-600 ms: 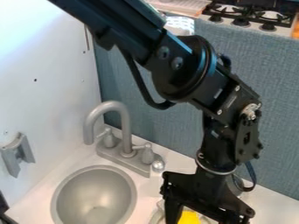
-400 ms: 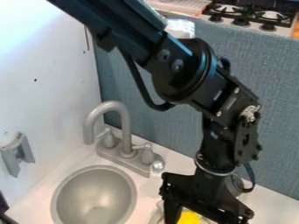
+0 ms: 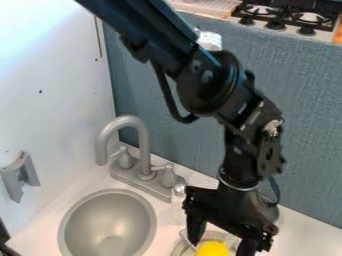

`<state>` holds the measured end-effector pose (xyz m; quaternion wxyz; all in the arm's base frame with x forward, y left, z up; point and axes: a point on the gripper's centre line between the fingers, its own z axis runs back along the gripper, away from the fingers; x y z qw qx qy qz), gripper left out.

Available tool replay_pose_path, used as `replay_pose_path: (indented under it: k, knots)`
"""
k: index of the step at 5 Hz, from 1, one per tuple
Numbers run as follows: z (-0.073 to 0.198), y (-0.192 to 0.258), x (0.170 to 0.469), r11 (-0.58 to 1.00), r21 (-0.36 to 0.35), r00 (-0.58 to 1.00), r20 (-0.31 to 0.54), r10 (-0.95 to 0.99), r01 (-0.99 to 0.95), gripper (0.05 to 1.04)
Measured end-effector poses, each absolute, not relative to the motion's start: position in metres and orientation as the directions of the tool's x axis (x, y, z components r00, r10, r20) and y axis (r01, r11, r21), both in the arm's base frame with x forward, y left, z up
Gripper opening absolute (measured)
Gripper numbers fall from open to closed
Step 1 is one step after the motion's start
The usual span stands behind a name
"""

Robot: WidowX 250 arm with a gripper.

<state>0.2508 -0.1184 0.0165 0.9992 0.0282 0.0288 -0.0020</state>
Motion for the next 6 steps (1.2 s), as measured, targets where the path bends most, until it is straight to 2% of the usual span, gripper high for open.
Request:
replay_pose_path:
  k: [2, 5, 6]
  knots:
    - [-0.015, -0.11, 0.274, 0.996, 0.07, 0.994, -0.103, -0.043, 0.051, 1.001]
    - [-0.056, -0.097, 0.277, 0.991, 0.115, 0.977, -0.211, -0.036, 0.062, 1.001]
    - [-0.065, -0.092, 0.283, 0.991, 0.109, 0.974, -0.222, -0.046, 0.071, 1.001]
